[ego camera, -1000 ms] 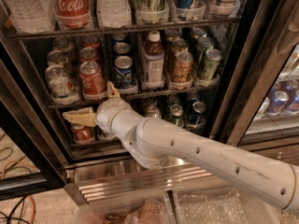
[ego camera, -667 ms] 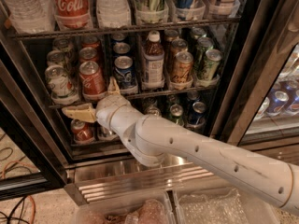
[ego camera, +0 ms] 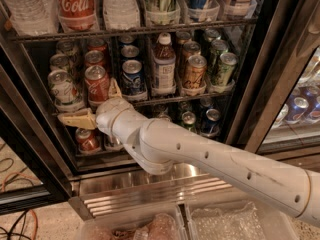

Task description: Pick coke can from middle shelf of fridge

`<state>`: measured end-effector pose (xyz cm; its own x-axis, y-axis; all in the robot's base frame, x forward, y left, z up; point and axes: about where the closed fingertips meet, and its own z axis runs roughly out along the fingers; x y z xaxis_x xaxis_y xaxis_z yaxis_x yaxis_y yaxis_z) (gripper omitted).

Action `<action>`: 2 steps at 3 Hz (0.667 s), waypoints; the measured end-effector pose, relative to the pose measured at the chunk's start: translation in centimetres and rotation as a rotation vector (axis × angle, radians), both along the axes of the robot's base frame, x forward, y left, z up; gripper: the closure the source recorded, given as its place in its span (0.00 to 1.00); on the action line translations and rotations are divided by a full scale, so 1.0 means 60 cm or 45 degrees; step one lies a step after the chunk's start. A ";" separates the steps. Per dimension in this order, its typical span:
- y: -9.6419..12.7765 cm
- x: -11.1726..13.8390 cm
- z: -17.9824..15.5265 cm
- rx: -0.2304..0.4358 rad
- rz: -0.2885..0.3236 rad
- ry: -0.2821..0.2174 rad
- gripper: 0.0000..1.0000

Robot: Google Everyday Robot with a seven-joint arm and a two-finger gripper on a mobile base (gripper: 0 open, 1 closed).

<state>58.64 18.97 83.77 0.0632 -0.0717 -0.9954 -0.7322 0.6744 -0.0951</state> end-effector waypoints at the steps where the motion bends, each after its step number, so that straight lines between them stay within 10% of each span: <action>1: 0.015 -0.004 -0.002 -0.006 0.028 0.010 0.19; 2: 0.025 -0.006 -0.010 -0.013 0.042 0.031 0.42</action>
Offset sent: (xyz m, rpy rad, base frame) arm -0.0039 0.0197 -0.0135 -0.0176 0.0463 0.0424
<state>58.30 20.45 83.14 0.0414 -0.0799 -0.9959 -0.7562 0.6490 -0.0836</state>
